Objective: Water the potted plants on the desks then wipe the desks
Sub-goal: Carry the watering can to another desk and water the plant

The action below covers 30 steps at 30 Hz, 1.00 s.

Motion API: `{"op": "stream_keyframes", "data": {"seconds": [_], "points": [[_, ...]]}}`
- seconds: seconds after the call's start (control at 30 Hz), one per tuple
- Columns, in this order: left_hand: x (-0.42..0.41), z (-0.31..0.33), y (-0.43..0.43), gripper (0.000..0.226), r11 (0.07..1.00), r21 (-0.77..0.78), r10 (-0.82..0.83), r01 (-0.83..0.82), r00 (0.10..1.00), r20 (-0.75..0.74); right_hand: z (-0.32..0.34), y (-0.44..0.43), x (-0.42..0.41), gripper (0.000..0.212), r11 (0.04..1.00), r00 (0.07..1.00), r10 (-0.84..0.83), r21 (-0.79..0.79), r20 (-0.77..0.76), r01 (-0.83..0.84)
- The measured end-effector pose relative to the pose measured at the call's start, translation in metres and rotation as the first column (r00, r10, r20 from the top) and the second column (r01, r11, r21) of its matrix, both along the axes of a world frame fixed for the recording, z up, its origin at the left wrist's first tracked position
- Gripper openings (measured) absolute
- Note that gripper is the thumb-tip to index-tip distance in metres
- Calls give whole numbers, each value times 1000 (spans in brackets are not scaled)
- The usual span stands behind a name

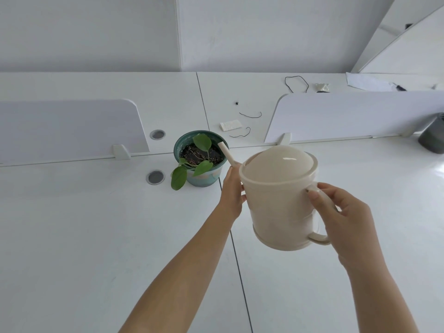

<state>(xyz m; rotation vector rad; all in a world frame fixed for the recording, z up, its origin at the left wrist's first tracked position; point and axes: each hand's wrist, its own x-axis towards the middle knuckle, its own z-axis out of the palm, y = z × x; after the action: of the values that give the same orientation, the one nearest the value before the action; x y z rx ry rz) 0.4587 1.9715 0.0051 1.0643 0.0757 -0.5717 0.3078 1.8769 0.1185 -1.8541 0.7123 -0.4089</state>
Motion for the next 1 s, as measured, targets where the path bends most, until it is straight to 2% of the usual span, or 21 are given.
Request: {"op": "stream_keyframes", "data": {"seconds": [0.17,0.33,0.63,0.77,1.0], "points": [[-11,-11,7,12,1000,-14,1,-1,999,-48,-5,2,-14,16,998,999,21,58,-46,-18],[-22,-21,22,29,998,-51,36,-41,996,-81,-5,12,-22,12,995,993,81,66,-82,-76],[-19,-10,61,24,986,-86,145,-146,989,-20,10,42,-13,10,982,979,190,36,-78,-187],[-10,-3,70,16,988,-33,152,-152,988,-20,10,52,-7,9,977,975,211,31,-73,-210],[-8,2,58,20,995,29,97,-96,994,-52,6,44,-14,12,986,983,169,0,-73,-169]]}}
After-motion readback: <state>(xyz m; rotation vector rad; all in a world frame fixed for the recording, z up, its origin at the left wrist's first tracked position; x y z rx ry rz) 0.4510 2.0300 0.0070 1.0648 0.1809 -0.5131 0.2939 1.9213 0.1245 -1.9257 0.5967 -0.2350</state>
